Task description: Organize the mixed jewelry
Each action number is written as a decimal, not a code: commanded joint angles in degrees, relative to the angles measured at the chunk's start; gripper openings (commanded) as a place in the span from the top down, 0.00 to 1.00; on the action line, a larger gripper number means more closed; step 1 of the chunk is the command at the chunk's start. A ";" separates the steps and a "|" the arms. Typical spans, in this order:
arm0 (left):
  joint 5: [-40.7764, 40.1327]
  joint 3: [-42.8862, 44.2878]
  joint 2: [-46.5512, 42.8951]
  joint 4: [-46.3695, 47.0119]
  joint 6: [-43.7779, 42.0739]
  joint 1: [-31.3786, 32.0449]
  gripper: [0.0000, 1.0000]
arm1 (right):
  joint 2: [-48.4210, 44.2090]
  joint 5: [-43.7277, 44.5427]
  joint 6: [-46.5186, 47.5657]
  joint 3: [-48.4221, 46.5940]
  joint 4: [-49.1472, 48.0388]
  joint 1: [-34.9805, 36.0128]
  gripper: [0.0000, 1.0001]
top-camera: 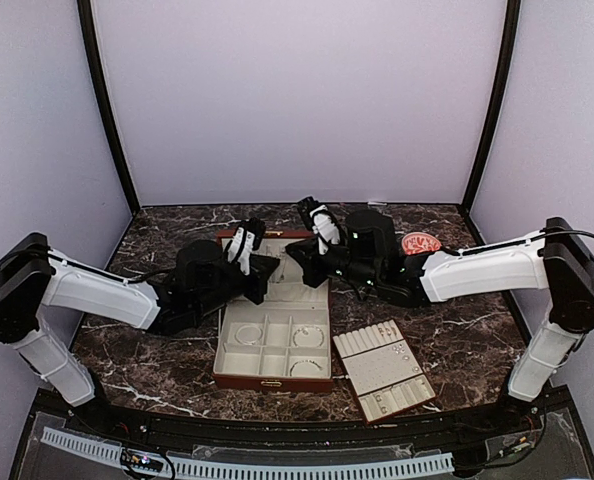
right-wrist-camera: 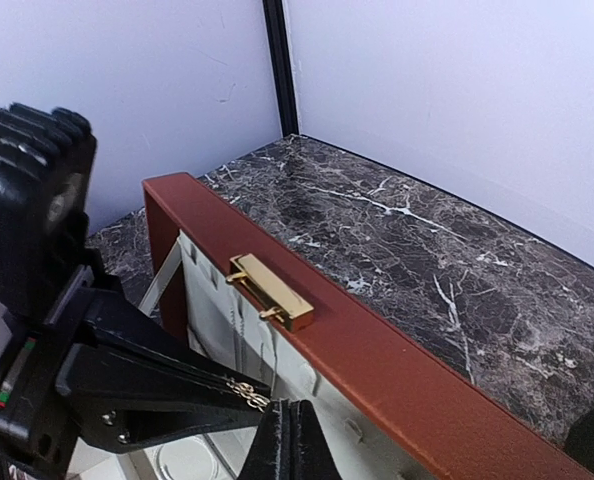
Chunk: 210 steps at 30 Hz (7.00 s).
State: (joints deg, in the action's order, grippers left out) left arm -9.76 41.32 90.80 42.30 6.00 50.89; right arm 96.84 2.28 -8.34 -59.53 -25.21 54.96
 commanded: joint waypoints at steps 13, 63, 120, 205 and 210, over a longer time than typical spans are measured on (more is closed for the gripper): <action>-4.26 2.43 -4.55 -2.72 5.33 -0.27 1.00 | 3.02 5.06 -2.03 -4.88 0.46 -0.38 1.00; -10.20 9.72 -1.06 -16.05 13.18 -0.27 1.00 | 7.45 10.85 -3.92 -11.94 7.71 0.67 1.00; 0.99 1.52 -11.12 -19.13 11.66 -0.27 0.58 | -2.99 -4.01 -4.60 -3.66 8.30 1.91 0.61; 13.89 -5.87 -18.84 -63.44 37.46 -3.46 0.63 | -24.12 4.70 -39.47 24.93 69.31 0.59 0.92; 9.65 -4.40 -18.61 -67.49 37.16 -3.52 0.78 | -24.93 6.02 -39.94 24.18 69.76 0.59 0.98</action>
State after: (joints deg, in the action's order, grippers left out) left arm 4.75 35.59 71.99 -19.44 44.21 47.53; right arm 71.75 5.82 -47.27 -35.40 47.48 55.77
